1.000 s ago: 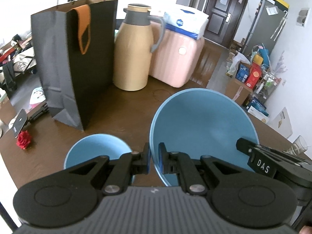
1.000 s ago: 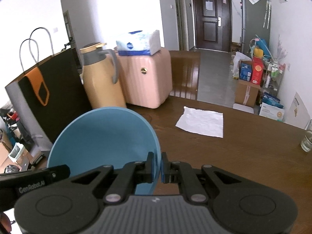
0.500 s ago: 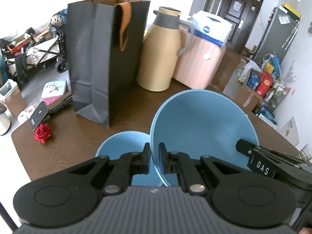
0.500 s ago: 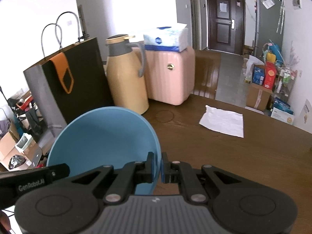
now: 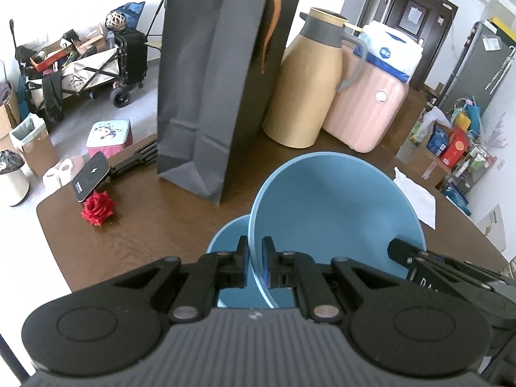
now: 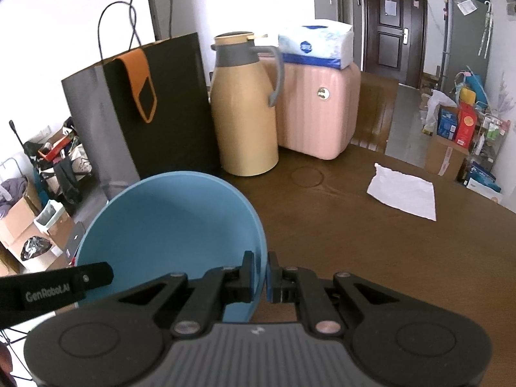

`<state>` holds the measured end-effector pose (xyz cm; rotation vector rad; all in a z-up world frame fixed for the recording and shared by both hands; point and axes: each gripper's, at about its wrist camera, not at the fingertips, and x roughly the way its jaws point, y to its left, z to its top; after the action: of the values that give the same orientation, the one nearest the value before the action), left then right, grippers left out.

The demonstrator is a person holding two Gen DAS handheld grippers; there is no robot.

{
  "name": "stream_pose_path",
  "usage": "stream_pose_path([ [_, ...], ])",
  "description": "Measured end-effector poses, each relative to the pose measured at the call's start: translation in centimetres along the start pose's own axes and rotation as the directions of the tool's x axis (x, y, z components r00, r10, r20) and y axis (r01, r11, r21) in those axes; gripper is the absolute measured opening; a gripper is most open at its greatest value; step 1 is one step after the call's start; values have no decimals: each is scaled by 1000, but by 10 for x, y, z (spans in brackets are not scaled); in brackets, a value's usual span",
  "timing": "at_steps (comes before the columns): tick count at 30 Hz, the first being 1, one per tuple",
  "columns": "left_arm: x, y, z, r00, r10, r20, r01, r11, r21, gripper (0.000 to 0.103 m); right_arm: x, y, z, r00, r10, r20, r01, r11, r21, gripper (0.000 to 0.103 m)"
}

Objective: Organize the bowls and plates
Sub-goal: 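Lift the light-blue bowl with both grippers and carry it to the bowl stack, then lower the bowl into the nested blue bowls with both grippers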

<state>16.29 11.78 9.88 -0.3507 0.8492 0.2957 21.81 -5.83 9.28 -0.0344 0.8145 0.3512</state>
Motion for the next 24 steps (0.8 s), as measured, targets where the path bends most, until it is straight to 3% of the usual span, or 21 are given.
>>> stream_pose_path([
  [24, 55, 29, -13, 999, -12, -52, 13, 1000, 16, 8, 56, 21, -23, 997, -36, -68, 35, 999, -16, 7],
])
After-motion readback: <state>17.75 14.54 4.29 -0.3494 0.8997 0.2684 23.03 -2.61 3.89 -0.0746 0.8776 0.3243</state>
